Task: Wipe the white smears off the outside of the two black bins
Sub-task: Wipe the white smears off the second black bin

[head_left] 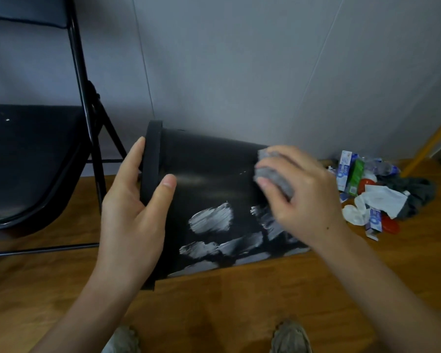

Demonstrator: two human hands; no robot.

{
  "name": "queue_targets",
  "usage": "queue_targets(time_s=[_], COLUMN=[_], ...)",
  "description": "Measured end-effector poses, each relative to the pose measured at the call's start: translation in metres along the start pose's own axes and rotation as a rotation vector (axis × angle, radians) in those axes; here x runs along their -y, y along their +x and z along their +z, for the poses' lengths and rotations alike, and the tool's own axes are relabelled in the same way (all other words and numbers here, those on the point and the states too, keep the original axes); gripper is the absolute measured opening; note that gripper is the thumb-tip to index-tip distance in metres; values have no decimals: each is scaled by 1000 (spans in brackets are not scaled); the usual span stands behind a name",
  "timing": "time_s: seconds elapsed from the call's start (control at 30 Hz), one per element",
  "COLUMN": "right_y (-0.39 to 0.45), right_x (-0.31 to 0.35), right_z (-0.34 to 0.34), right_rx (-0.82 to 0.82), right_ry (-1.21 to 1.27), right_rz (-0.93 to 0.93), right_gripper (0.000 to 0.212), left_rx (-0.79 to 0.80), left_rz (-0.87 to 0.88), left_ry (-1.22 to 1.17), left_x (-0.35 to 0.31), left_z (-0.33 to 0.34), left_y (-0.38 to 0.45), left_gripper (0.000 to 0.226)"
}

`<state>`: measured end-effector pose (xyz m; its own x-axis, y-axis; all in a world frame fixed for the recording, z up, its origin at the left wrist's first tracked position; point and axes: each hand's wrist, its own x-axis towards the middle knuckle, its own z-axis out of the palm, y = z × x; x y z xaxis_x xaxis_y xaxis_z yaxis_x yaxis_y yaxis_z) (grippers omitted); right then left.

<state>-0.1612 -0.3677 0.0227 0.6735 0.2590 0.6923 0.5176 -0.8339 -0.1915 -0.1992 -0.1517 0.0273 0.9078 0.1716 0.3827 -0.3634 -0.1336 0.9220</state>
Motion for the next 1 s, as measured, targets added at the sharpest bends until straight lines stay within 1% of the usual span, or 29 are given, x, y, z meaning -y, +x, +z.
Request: queue_targets(time_s=[0.1,0.2,0.23,0.33,0.37,0.4,0.5,0.57,0.63,0.77,0.8,0.87,1.0], right_y=[-2,-2,-3,-8,-8,-8,-3,-1,2,8,10,17,39], right_x=[-15,1,11,28,26,19,0,-2,9,31,32,27,8], right_z=[-1,11,15,16,13,10,3,6,13,21,20,14,-2], right_rx=[-13,-90,-106,-80,-73,-73,-73,-85,-127,-108,-95,-72,-19], right_ry=[-40,-22,-14,-7,-1,6,16,1,-1,17,19,20,16], right_rz=[134,161,121,-107,-130,-97,124,202,197,6,-15,20,216], right_gripper=[32,29,28,27,27,26,32,36,34,31,32,32,31], left_rx=[-20,-37,-40,-42,-44,-46,-57,-72,-81,-87,-89,-90,-110], left_rz=[27,53,56,57,57,54,52,45,43,47,40,19,0], left_ry=[2,32,32,37,38,33,38,45,53,76,78,76,63], left_x=[-2,-6,-6,-6,-7,-9,-9,-8,-7,-10,-10,-13,-24], left_z=[-3,-2,-2,-1,-1,-1,-2,-3,-4,-2,-2,-1,-2], left_y=[1,0,0,-2,-2,-3,-3,-1,1,4,4,7,16], left_gripper=[52,51,51,50,50,51,53,52,51,52,52,53,53])
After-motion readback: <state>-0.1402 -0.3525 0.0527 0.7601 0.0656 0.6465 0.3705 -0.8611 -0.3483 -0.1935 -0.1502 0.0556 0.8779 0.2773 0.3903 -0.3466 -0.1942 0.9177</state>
